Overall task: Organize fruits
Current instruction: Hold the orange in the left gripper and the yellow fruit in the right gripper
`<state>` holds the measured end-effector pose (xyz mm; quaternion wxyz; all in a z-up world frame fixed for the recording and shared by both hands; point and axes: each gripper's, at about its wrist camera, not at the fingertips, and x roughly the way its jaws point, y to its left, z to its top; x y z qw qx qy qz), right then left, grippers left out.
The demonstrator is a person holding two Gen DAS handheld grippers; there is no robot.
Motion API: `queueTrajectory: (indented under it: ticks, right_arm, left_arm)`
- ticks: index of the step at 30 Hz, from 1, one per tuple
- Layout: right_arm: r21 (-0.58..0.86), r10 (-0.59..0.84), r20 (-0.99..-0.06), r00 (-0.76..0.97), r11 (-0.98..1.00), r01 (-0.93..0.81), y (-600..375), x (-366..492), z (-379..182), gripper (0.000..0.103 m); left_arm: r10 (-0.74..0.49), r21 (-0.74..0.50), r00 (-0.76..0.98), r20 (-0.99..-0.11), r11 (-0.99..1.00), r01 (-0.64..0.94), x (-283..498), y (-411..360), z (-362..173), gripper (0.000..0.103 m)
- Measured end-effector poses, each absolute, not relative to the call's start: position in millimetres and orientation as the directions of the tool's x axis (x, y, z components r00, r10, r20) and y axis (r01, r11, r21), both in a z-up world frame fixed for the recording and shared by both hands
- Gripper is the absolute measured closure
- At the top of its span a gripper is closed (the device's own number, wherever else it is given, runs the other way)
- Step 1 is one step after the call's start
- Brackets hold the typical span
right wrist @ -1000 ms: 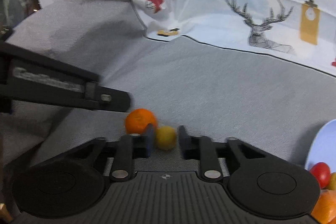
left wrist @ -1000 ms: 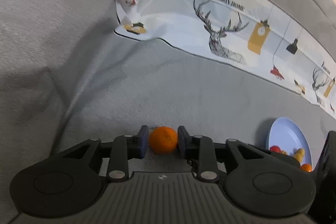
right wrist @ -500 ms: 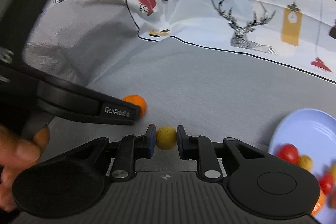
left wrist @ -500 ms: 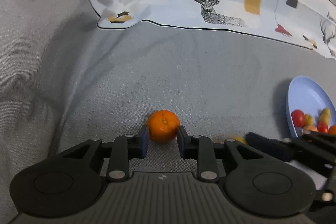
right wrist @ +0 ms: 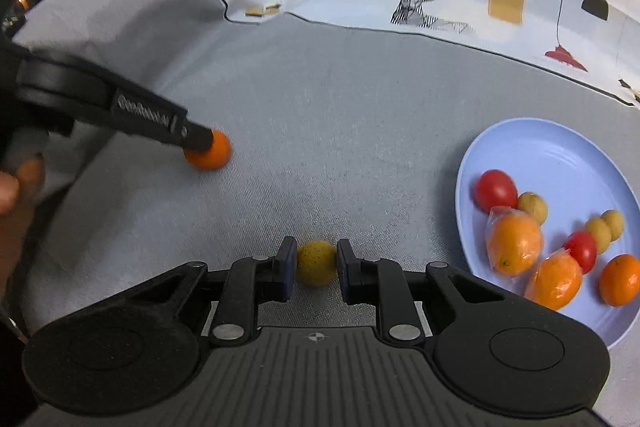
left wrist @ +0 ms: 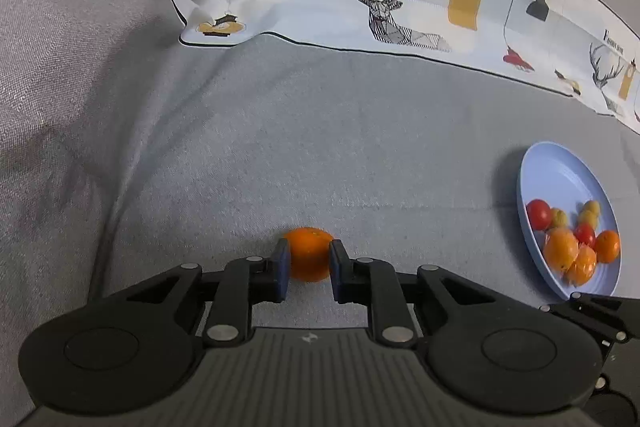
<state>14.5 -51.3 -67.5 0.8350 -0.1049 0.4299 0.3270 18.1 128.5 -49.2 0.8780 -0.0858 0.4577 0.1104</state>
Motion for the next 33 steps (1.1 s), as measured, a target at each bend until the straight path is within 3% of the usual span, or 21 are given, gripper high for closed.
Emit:
queueTrajectory:
  ticks: [5,17,24,33]
  right_arm:
    - [0.099,0.457,-0.783,0.421,0.761,-0.642,-51,12,-71,0.080]
    - [0.077,0.461,-0.773,0.435,0.750,-0.657,-48,7,-69,0.080]
    - [0.110,0.473,-0.761,0.445,0.769,-0.630,-59,7,-61,0.080]
    - [0.089,0.439,-0.790,0.428,0.772,-0.629,-53,11,-71,0.080]
  left_arm:
    - [0.129,-0.023,0.570,-0.811,0.968,-0.251,26,125,-52,0.069]
    - [0.192,0.095,0.589,-0.785,0.977,-0.191,30,105,-56,0.072]
    - [0.090,-0.072,0.595,-0.799,0.967,-0.244,22,122,-44,0.072]
    - [0.102,0.004,0.555,-0.826,0.985,-0.175,28,106,-57,0.071]
